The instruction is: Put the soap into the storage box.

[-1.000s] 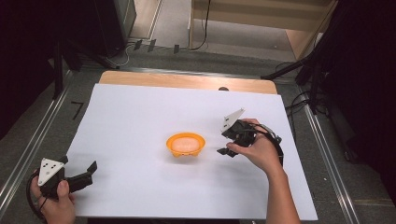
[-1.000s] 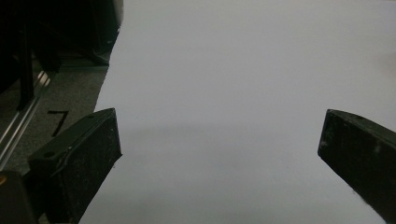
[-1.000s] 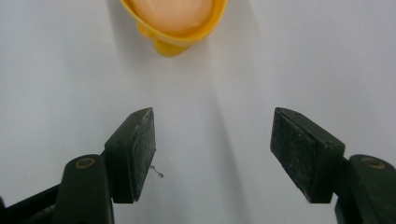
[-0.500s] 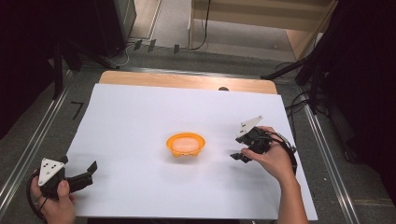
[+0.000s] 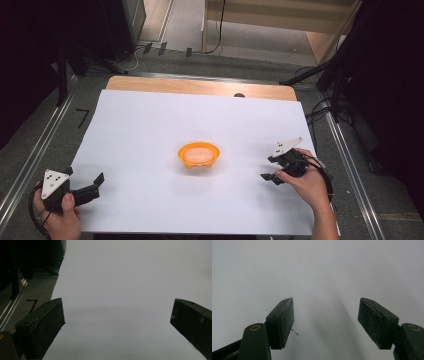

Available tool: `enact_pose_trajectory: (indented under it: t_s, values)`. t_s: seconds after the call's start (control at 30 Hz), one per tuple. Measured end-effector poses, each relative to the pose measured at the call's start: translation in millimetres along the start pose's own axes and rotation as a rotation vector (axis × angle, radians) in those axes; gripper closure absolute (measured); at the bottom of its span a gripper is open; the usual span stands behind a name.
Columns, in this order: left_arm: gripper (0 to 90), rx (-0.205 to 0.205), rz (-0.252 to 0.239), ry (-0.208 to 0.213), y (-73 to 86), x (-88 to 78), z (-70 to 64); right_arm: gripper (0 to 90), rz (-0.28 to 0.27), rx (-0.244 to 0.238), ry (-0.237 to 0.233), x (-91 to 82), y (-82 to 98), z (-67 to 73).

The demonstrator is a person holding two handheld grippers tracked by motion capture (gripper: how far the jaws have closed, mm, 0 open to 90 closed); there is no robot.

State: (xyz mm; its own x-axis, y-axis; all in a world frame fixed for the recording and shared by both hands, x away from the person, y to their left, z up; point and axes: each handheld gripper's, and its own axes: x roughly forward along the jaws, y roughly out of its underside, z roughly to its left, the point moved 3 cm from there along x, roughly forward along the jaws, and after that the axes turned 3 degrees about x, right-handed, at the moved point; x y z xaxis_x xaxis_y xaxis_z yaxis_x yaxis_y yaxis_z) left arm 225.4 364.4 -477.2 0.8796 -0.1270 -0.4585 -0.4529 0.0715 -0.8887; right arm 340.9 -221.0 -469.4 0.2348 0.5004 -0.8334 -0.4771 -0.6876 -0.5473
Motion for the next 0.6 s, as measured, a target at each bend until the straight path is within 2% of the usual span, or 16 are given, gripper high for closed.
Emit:
enact_pose_trajectory:
  t_s: [0.13, 0.3, 0.6]
  values:
    - [0.0, 0.001, 0.001, 0.000, 0.0, -0.1, 0.0, 27.7, -0.031, 0.032, 0.007, -2.1, 17.8, 0.1]
    - [0.0, 0.003, 0.003, 0.000, 0.0, 0.0, 0.0, 25.0, -0.092, 0.083, 0.042, -6.4, 39.1, -2.8]
    - [0.0, 0.001, 0.001, 0.001, 0.0, 0.0, 0.2, 22.6, -0.298, 0.183, 0.090, -19.8, 76.6, -3.5]
